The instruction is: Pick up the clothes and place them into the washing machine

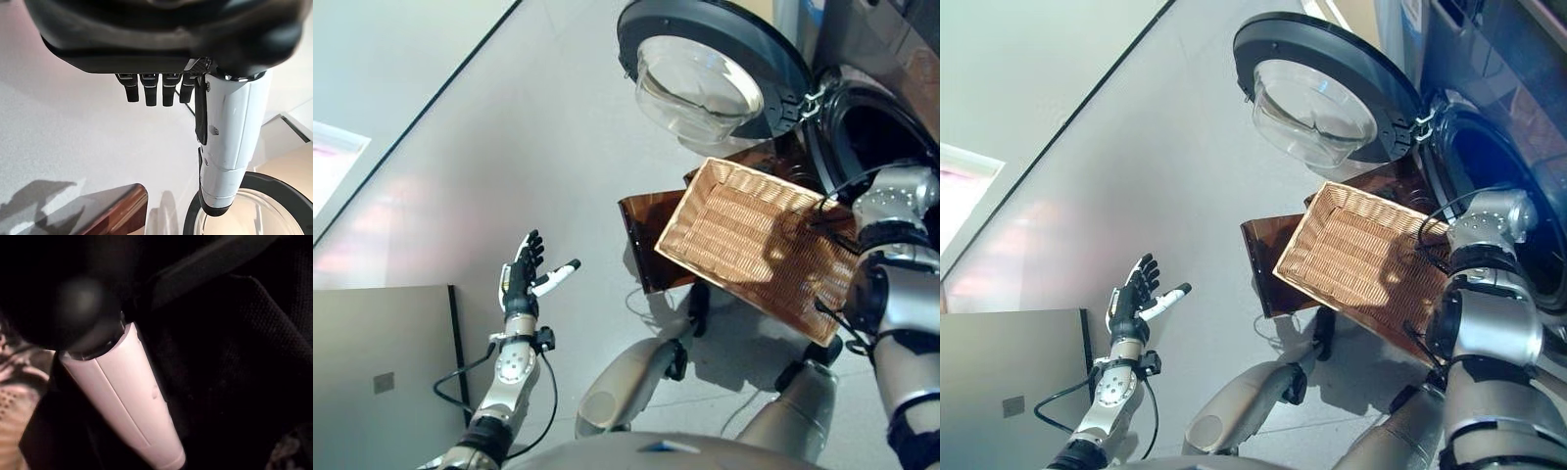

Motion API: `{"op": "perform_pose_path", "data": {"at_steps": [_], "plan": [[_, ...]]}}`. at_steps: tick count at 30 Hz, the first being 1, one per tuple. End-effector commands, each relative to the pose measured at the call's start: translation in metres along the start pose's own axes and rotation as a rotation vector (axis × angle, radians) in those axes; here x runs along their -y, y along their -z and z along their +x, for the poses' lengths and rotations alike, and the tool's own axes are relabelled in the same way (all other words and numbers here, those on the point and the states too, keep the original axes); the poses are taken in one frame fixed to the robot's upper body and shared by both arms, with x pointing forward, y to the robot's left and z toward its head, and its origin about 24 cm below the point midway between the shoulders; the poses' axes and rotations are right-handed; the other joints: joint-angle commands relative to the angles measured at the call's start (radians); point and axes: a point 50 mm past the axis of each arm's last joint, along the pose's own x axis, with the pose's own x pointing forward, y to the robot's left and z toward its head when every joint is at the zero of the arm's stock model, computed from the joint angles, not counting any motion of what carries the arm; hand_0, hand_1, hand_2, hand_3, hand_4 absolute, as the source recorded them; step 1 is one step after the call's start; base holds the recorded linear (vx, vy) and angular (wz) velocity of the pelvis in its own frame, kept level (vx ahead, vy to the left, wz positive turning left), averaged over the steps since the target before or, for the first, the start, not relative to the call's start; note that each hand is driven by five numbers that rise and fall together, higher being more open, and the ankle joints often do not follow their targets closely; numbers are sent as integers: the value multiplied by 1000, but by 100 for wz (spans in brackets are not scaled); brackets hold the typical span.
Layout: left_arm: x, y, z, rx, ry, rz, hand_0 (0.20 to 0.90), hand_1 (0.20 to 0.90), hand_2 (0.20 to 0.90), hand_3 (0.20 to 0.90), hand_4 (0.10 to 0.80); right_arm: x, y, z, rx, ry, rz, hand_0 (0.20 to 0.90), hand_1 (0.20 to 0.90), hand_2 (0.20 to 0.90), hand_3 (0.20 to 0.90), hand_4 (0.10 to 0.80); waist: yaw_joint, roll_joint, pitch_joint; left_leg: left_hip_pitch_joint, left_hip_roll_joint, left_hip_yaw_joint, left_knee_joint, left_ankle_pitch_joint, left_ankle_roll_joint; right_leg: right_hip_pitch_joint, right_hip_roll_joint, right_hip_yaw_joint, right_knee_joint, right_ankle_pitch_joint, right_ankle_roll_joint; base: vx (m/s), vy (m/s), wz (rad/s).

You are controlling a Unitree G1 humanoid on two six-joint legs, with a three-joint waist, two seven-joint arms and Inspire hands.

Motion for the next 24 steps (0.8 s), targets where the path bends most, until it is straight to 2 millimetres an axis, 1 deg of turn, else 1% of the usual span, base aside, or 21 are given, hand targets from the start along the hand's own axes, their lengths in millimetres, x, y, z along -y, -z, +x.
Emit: {"op": "perform_pose_path", "data": {"at_steps": [1, 5, 6, 8, 9, 10, 11, 12, 13, 14, 15, 16, 17, 18, 19, 20, 21, 24], "plan": [[-9, -19, 3, 125, -53, -27, 900, 900, 900, 900, 800, -80, -110, -14, 400, -297, 1, 900, 900, 900, 900, 800, -2, 40, -60, -62, 6, -16, 72, -68, -110, 89, 1, 13, -111, 37, 21, 0, 0, 0], [-11, -19, 3, 129, -69, -28, 900, 900, 900, 900, 800, -76, -107, -13, 408, -279, -23, 900, 900, 900, 900, 800, -7, 44, -59, -59, 1, -19, 69, -67, -110, 99, 0, 11, -115, 37, 20, 29, 7, 1], [-15, -19, 3, 127, -86, -34, 900, 900, 900, 900, 800, -73, -103, -10, 401, -264, -95, 900, 900, 900, 900, 800, -7, 41, -59, -56, 0, -20, 67, -67, -109, 103, 0, 10, -120, 39, 19, 0, 0, 0], [-15, -20, 3, 130, -87, -43, 900, 900, 900, 900, 800, -76, -103, -10, 401, -267, -123, 900, 900, 900, 900, 800, -10, 42, -57, -55, 0, -19, 67, -67, -109, 106, 1, 10, -123, 40, 18, 0, 0, 0], [-18, -20, 3, 131, -103, -51, 900, 900, 900, 900, 800, -70, -102, -4, 425, -214, -326, 900, 900, 900, 900, 800, -8, 32, -58, -54, 0, -17, 68, -68, -109, 109, 3, 11, -125, 41, 15, 0, 0, 0], [-20, -23, 4, 143, -107, -50, 900, 900, 900, 900, 800, -74, -105, -4, 469, -195, -472, 900, 900, 900, 900, 800, -7, 27, -55, -54, 0, -15, 70, -68, -108, 108, 5, 13, -124, 44, 12, 0, 0, 0], [-19, -23, 4, 143, -108, -55, 900, 900, 900, 900, 800, -77, -106, -5, 473, -198, -474, 900, 900, 900, 900, 800, -9, 31, -52, -54, 0, -14, 70, -69, -108, 106, 5, 14, -124, 43, 12, 0, 0, 0], [-20, -29, 5, 169, -116, -40, 900, 900, 900, 900, 800, -89, -102, -11, 522, -223, -618, 900, 900, 900, 900, 800, -13, 28, -42, -58, 2, -10, 74, -68, -106, 105, 11, 17, -122, 46, 6, 0, 0, 0], [-21, -29, 5, 169, -118, -40, 900, 900, 900, 900, 800, -90, -101, -12, 521, -224, -618, 900, 900, 900, 900, 800, -15, 28, -40, -58, 2, -10, 74, -69, -106, 105, 11, 18, -121, 46, 6, 0, 0, 0], [-23, -29, 2, 168, -131, -31, 900, 900, 900, 900, 800, -91, -97, -12, 551, -193, -745, 900, 900, 900, 900, 800, -17, 20, -34, -60, 4, -7, 77, -68, -105, 100, 15, 20, -123, 50, 2, -28, 2, -3], [-26, -28, 2, 163, -139, -21, 900, 900, 900, 900, 800, -89, -98, -10, 584, -173, -889, 900, 900, 900, 900, 800, -16, 15, -34, -62, 5, -6, 79, -66, -105, 97, 18, 22, -122, 52, 1, -32, 5, -7], [-25, -28, 2, 163, -141, -30, 900, 900, 900, 900, 800, -94, -99, -12, 592, -174, -895, 900, 900, 900, 900, 800, -18, 17, -31, -66, 5, -5, 80, -67, -104, 93, 20, 24, -122, 53, -1, -28, 9, -8], [-25, -29, 2, 162, -146, -35, 900, 900, 900, 900, 800, -93, -96, -12, 596, -149, -947, 900, 900, 900, 900, 800, -18, 14, -29, -69, 6, -4, 81, -66, -103, 91, 21, 23, -122, 55, -2, -18, 6, -14], [-25, -29, 2, 162, -147, -36, 900, 900, 900, 900, 800, -94, -96, -13, 597, -150, -947, 900, 900, 900, 900, 800, -19, 15, -29, -69, 6, -3, 81, -66, -103, 90, 21, 24, -122, 55, -2, -35, 5, -12], [-24, -32, 4, 170, -141, -30, 900, 900, 900, 900, 800, -92, -92, -11, 699, -130, -1243, 900, 900, 900, 900, 800, -18, 15, -28, -75, 4, -6, 84, -64, -102, 89, 24, 26, -119, 58, -7, -24, 1, -9], [-24, -32, 4, 170, -141, -31, 900, 900, 900, 900, 800, -93, -92, -12, 700, -131, -1243, 900, 900, 900, 900, 800, -19, 16, -27, -74, 4, -7, 84, -64, -102, 89, 24, 25, -119, 58, -7, -36, -1, -1], [-23, -36, 4, 188, -138, -35, 900, 900, 900, 900, 800, -93, -90, -12, 679, -150, -1229, 900, 900, 900, 900, 800, -19, 16, -24, -74, 3, -10, 86, -63, -102, 88, 26, 27, -112, 55, -11, 0, 0, 0], [-24, -36, 5, 192, -143, -22, 900, 900, 900, 900, 800, -92, -89, -11, 675, -142, -1255, 900, 900, 900, 900, 800, -16, 9, -27, -76, 0, -10, 85, -63, -100, 84, 26, 31, -109, 55, -13, 0, 0, 0]]}}
